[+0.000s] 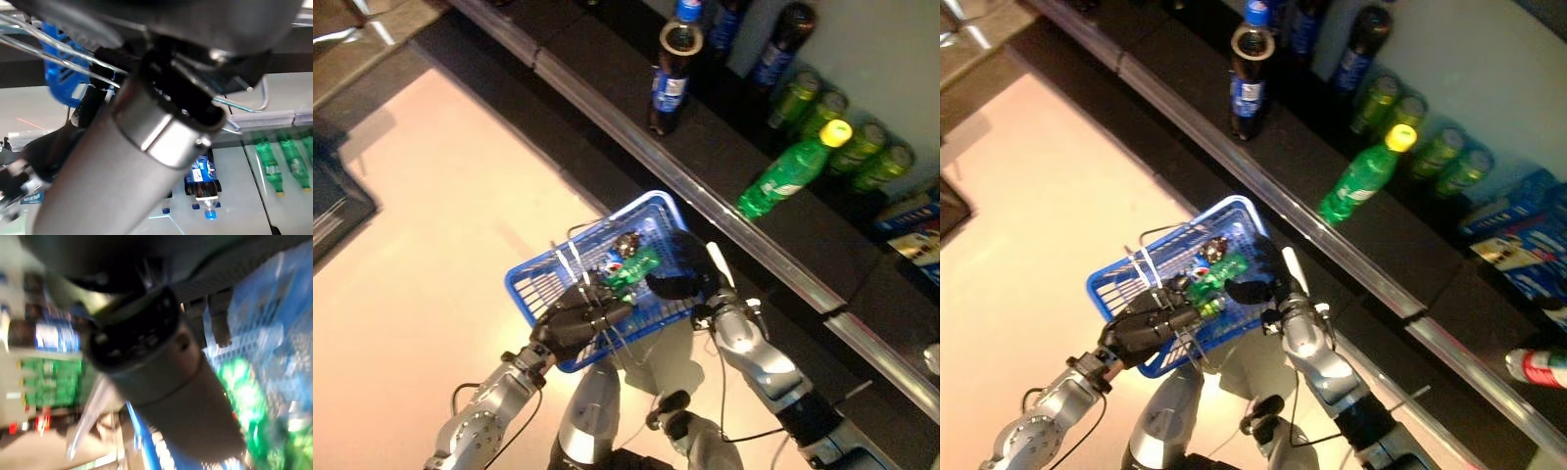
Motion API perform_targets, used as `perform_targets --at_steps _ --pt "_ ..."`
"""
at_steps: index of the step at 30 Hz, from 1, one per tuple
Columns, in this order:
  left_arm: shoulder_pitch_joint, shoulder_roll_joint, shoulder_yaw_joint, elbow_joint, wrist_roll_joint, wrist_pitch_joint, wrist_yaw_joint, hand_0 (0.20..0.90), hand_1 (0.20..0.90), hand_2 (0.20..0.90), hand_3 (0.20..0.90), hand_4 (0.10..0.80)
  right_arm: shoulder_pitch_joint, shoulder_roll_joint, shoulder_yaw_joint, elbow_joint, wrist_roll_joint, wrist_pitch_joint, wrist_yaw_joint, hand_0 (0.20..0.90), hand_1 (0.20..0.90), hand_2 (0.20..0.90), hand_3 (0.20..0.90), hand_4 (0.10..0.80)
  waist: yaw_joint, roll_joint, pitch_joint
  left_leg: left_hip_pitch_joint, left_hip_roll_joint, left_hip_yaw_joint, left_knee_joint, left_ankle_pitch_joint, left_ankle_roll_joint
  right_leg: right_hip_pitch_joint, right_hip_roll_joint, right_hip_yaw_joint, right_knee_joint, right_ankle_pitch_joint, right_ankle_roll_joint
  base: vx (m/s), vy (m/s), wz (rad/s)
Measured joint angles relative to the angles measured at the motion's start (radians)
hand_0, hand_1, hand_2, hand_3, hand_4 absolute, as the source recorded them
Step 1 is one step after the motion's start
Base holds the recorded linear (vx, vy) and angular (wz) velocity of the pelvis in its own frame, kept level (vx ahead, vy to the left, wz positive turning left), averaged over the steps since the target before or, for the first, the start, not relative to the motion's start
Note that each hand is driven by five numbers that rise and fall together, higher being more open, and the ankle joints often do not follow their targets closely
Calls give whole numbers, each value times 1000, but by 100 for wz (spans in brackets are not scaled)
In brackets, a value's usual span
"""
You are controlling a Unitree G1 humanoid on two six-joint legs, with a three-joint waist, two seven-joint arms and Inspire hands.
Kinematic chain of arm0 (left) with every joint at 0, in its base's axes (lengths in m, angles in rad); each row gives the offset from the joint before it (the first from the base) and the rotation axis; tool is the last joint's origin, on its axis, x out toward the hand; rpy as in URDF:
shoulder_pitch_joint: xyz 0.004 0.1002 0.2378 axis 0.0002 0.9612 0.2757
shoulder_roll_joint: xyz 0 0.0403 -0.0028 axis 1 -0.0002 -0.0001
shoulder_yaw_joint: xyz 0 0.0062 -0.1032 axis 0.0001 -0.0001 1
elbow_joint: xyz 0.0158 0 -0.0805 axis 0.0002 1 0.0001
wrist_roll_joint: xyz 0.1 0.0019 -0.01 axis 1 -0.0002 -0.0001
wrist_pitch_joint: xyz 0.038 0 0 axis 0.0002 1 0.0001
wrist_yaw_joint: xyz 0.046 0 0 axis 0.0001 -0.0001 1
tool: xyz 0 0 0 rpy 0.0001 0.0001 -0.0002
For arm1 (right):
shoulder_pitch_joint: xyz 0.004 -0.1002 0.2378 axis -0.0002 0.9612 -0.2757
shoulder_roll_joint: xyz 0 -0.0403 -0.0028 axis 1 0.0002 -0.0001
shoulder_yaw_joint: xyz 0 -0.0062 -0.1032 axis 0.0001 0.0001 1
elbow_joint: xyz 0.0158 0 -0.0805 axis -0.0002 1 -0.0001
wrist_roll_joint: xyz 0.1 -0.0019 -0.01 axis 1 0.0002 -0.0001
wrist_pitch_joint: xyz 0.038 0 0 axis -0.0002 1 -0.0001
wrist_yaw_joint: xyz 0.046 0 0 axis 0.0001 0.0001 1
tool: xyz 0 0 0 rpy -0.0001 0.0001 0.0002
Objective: Pick up the drink and place into the basket.
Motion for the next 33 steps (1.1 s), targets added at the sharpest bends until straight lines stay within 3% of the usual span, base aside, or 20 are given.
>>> perform_targets --at_steps 5,13,18,21,27,33 --pt "52 -31 67 31 -22 -46 4 300 300 300 200 100 110 -79 -109 -147 43 -44 91 900 900 900 900 800 -29 -6 0 2 20 12 -1 -3 -7 6 23 6 -28 11 -9 30 -74 -8" --pt "82 -48 98 114 -42 -116 64 300 300 300 200 100 127 -72 -117 -292 176 -213 215 900 900 900 900 800 -28 -26 -1 23 37 61 -4 -4 -9 24 41 32 -47 15 -15 15 -43 -4" --pt "100 -65 99 151 -41 -162 99 300 300 300 200 100 155 -67 -145 -308 209 -259 247 900 900 900 900 800 -30 -38 -4 48 47 94 -9 -5 -7 32 43 66 -58 23 -14 14 -9 -14" --pt "125 -81 108 209 -41 -193 151 300 300 300 200 100 246 -61 -162 -306 233 -260 279 900 900 900 900 800 -71 -60 -19 91 46 126 -33 -7 -3 56 44 102 -81 35 -8 25 21 -24" --pt "157 -150 158 393 -18 -250 236 300 300 300 200 100 422 -30 -198 -185 243 -253 336 900 900 900 900 800 -171 -96 -101 126 44 177 -92 4 8 57 47 167 -137 72 3 -5 21 -27" --pt "105 -201 162 635 -19 -253 278 300 300 300 200 100 446 17 -181 52 236 -223 347 900 900 900 900 800 -224 -71 -202 183 36 222 -165 19 12 95 51 180 -225 113 15 4 44 -18"
